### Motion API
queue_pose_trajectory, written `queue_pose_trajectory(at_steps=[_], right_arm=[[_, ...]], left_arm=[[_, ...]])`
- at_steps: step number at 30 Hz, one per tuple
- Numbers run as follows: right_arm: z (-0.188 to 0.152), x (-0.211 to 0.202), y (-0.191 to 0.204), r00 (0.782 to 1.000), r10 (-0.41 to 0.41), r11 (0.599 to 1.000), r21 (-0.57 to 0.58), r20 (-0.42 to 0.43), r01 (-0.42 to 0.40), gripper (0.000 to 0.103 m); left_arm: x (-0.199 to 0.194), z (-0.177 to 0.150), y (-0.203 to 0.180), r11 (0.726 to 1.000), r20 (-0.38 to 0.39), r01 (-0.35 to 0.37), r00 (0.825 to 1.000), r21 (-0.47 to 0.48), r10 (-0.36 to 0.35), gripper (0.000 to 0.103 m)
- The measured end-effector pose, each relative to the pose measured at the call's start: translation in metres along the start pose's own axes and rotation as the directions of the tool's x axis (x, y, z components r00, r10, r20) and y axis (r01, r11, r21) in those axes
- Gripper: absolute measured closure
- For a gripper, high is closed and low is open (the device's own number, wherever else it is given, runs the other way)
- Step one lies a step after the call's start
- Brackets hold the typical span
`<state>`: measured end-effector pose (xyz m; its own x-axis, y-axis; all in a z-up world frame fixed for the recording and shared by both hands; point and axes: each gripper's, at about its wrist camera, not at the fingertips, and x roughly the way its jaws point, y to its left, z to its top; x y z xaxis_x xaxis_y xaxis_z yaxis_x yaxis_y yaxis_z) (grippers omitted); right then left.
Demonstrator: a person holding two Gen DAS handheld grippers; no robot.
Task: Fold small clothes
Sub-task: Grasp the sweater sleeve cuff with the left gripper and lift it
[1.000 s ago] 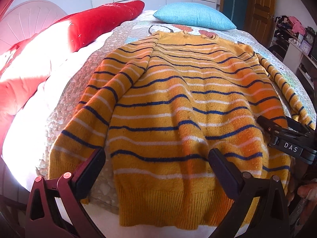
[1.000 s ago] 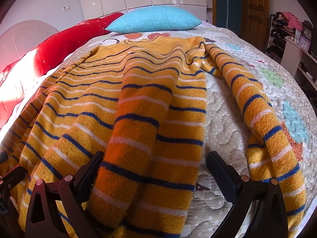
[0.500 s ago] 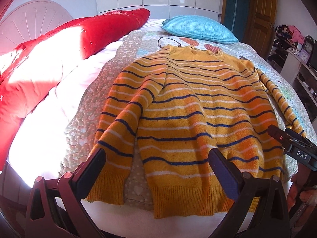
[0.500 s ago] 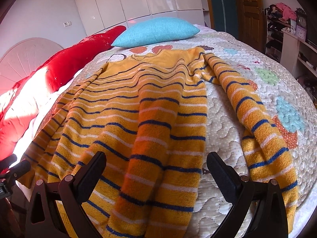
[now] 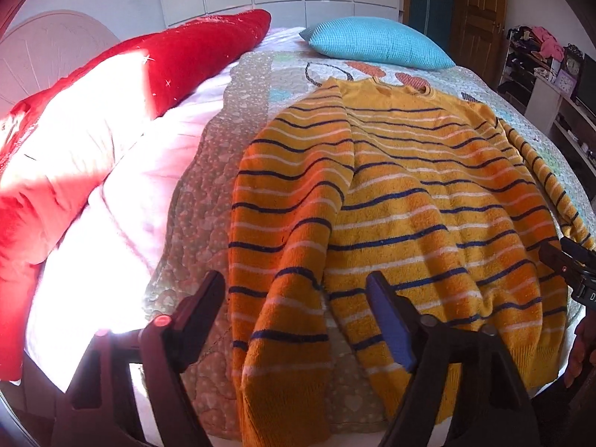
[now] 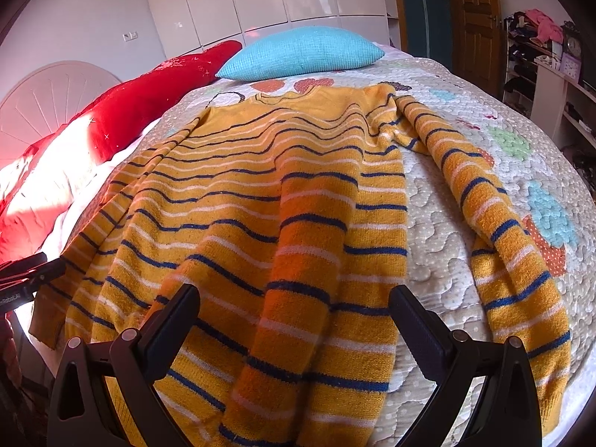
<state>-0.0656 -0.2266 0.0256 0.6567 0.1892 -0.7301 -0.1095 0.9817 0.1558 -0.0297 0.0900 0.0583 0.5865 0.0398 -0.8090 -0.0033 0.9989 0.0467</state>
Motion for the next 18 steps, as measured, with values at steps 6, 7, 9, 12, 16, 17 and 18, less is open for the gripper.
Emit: queue_pose_trajectory(at_steps=[6, 7, 9, 12, 16, 17, 18], right_arm=[[-0.002, -0.002, 0.006, 1.0, -0.026, 0.998, -0.055, -0.008, 0.026, 0.003], [-0.002, -0.003, 0.006, 0.999, -0.033, 0.998, -0.062, -0.01, 0.032, 0.005], [-0.001, -0.003, 0.005, 0.999, -0.037, 0.997, -0.068, -0.017, 0.036, 0.007], [-0.001, -0.003, 0.002, 0.999, -0.046, 0.997, -0.063, -0.019, 0.044, 0.007], [-0.002, 0.003, 0.005, 0.998, -0.055, 0.997, -0.061, -0.027, 0.054, 0.007], [-0.002, 0.004, 0.006, 0.998, -0.053, 0.997, -0.062, -0.034, 0.051, 0.007], [-0.002, 0.006, 0.007, 0.998, -0.054, 0.997, -0.065, -0.037, 0.051, 0.007]], left_arm=[[0.018, 0.001, 0.019, 0.997, -0.036, 0.021, 0.999, -0.079, -0.024, 0.096], [0.014, 0.004, 0.026, 0.995, -0.021, 0.001, 1.0, -0.097, -0.003, 0.096], [0.009, 0.011, 0.047, 0.988, 0.006, -0.05, 0.999, -0.145, 0.052, 0.096], [0.008, 0.025, 0.094, 0.958, 0.012, -0.149, 0.988, -0.247, 0.157, 0.096], [0.02, 0.038, 0.152, 0.898, -0.026, -0.27, 0.96, -0.347, 0.279, 0.096], [0.023, 0.04, 0.16, 0.892, -0.037, -0.274, 0.959, -0.358, 0.28, 0.095], [0.024, 0.04, 0.165, 0.889, -0.045, -0.269, 0.961, -0.37, 0.272, 0.094]])
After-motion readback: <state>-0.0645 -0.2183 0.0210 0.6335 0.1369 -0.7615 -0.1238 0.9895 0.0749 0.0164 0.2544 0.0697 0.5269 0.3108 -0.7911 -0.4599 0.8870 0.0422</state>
